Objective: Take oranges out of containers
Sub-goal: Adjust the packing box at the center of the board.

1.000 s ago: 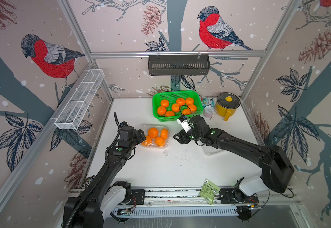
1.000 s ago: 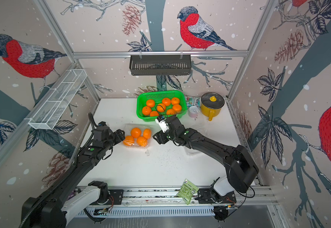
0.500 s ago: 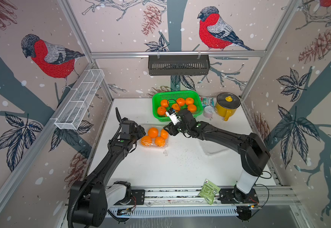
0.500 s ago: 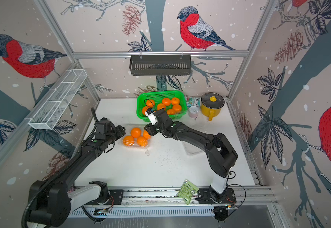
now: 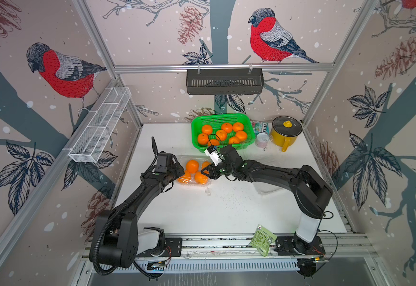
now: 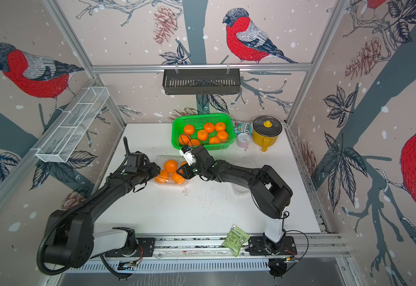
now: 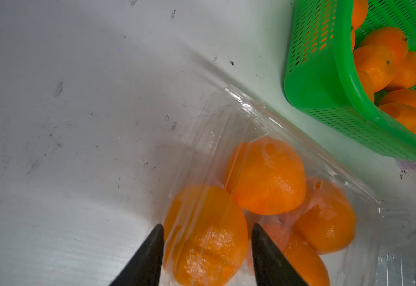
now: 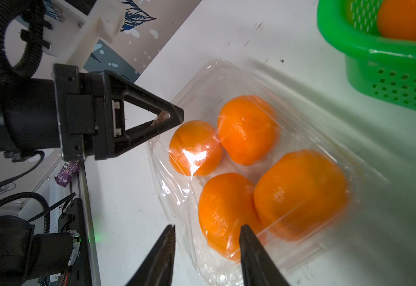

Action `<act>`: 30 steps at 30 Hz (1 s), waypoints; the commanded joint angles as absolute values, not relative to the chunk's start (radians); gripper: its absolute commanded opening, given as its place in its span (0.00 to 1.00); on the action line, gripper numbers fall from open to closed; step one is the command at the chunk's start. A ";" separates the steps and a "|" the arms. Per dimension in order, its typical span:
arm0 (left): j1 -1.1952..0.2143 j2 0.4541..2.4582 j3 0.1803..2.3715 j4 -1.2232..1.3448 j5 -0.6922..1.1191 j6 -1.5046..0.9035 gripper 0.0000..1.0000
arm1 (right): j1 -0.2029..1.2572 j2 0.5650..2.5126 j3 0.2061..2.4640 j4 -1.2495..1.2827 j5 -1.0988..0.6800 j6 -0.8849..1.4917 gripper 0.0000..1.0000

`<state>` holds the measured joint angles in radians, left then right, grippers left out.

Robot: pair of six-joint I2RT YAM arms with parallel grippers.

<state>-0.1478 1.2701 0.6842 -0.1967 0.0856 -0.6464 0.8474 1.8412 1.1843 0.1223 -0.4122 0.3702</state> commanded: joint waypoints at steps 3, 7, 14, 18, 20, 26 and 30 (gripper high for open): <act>-0.147 1.278 0.671 -0.209 0.085 -0.634 0.54 | 0.848 1.844 1.144 0.175 -0.433 0.388 0.41; -0.147 1.285 0.663 -0.211 0.066 -0.628 0.53 | 0.844 1.837 1.098 0.176 -0.413 0.381 0.40; -0.147 1.310 0.646 -0.200 0.061 -0.622 0.49 | 0.823 1.777 1.027 0.165 -0.376 0.365 0.38; -0.147 1.306 0.633 -0.175 0.071 -0.620 0.48 | 0.800 1.740 1.012 0.124 -0.344 0.338 0.37; -0.148 1.295 0.622 -0.147 0.096 -0.620 0.48 | 0.785 1.716 0.994 0.110 -0.334 0.323 0.37; -0.159 1.260 0.605 -0.034 0.206 -0.632 0.46 | 0.784 1.578 0.942 0.066 -0.238 0.206 0.37; -0.189 1.260 0.608 0.009 0.223 -0.644 0.46 | 0.809 1.438 0.871 0.094 -0.128 0.102 0.43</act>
